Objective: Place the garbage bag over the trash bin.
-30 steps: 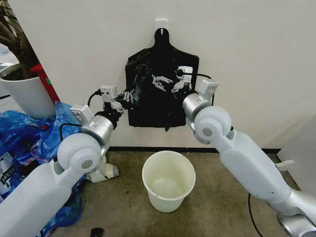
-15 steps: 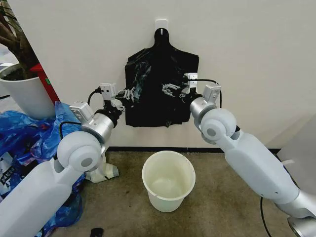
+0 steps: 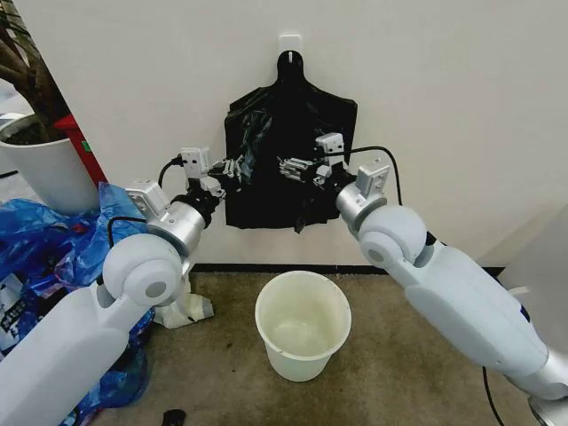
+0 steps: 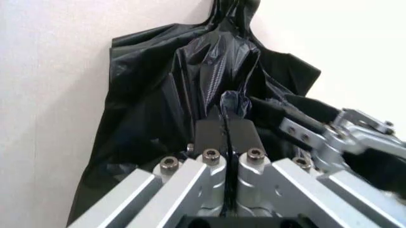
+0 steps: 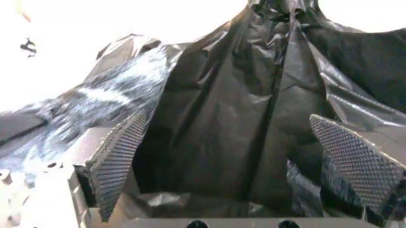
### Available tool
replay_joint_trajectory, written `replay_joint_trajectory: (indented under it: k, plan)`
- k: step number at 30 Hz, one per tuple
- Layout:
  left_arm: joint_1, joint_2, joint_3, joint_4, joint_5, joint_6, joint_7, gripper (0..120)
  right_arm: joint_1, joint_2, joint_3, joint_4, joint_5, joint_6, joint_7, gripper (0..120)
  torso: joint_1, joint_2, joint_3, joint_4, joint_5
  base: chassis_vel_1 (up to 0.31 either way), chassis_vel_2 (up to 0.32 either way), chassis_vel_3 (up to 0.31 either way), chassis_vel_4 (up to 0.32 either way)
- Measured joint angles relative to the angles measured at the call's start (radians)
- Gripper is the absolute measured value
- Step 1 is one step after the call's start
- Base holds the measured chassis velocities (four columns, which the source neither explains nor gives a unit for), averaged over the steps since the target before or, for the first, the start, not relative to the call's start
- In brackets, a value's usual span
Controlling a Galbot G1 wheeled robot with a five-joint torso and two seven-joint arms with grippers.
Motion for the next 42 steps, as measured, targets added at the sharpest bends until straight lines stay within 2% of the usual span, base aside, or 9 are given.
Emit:
replay_joint_trajectory:
  k: [6,14,26,29,34,35,41,42]
  plan:
    - [0.000,0.000,-0.002,-0.003,-0.002,0.000,0.001,0,0.015,0.010,-0.006,-0.039,0.034,-0.011,0.021,81,0.000,0.000,0.000,-0.0002,0.0000,0.000,0.000,0.000,0.000]
    - [0.000,-0.002,-0.004,-0.005,-0.003,0.000,0.001,0,-0.010,-0.001,0.007,-0.052,0.056,-0.015,0.027,80,0.000,0.000,0.000,-0.0003,0.0001,0.000,0.000,0.000,0.000]
    - [0.002,-0.002,-0.007,-0.005,-0.005,-0.006,0.016,0,-0.063,-0.023,0.020,-0.055,0.002,-0.009,0.009,80,0.000,0.000,0.000,-0.0003,0.0002,0.000,0.000,0.000,0.000]
    - [0.005,-0.001,-0.007,-0.012,-0.006,-0.007,0.017,0,-0.064,-0.023,0.022,-0.059,-0.008,-0.006,0.009,73,0.000,0.000,0.000,-0.0002,0.0001,0.000,0.000,0.000,0.000]
    - [0.009,0.003,-0.010,-0.026,-0.009,-0.007,0.018,0,-0.070,-0.026,0.024,-0.059,-0.018,-0.002,0.013,52,0.000,0.000,0.000,-0.0001,0.0001,0.000,0.000,0.000,0.000]
    - [0.009,0.003,-0.010,-0.026,-0.009,-0.007,0.018,0,-0.070,-0.026,0.024,-0.059,-0.018,-0.002,0.013,52,0.000,0.000,0.000,-0.0001,0.0001,0.000,0.000,0.000,0.000]
    - [0.008,0.011,-0.013,-0.033,-0.017,-0.009,0.017,0,-0.091,-0.028,0.035,-0.054,-0.011,0.017,0.023,26,0.000,0.000,0.000,-0.0001,0.0001,0.000,0.000,0.000,0.000]
    - [0.008,0.011,-0.013,-0.033,-0.017,-0.009,0.017,0,-0.091,-0.028,0.035,-0.054,-0.011,0.017,0.023,26,0.000,0.000,0.000,-0.0001,0.0001,0.000,0.000,0.000,0.000]
